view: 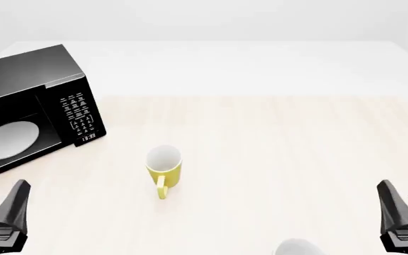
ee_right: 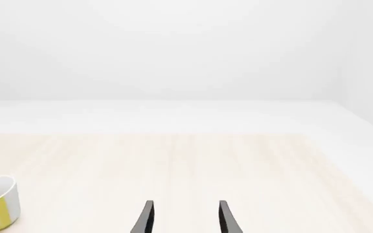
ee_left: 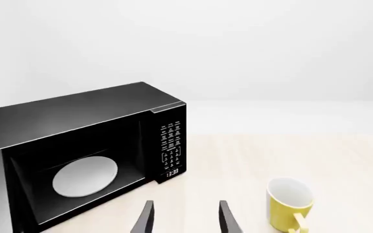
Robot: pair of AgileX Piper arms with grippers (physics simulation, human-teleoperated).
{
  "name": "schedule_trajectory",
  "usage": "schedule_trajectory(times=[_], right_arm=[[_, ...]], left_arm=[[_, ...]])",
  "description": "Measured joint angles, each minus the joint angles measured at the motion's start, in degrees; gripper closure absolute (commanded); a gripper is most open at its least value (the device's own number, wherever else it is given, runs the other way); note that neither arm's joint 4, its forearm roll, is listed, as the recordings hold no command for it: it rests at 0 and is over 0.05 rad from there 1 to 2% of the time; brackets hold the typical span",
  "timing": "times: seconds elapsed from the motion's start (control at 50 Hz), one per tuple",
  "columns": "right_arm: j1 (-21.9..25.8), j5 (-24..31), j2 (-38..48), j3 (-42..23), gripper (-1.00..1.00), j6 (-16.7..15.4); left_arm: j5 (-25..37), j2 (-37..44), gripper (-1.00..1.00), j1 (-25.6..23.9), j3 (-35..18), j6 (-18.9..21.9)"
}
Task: Put the yellow and white mug in the microwave and close it.
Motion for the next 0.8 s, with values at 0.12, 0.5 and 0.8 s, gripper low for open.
schedule_trajectory(times=[0.12, 0.5, 0.8], right_arm=[[0.01, -0.03, 0.13, -0.07, -1.00, -0.01], [0.02, -0.06, 0.28, -0.14, -1.00, -0.03], [0.01, -0.07, 0.31, -0.14, -1.00, -0.04]], left_arm=[[-0.11, 0.11, -1.00, 0.18, -0.06, 0.00], [7.76, 0.03, -1.00, -6.96, -8.30, 2.55], [15.55, -0.07, -1.00, -14.59, -15.79, 3.67]])
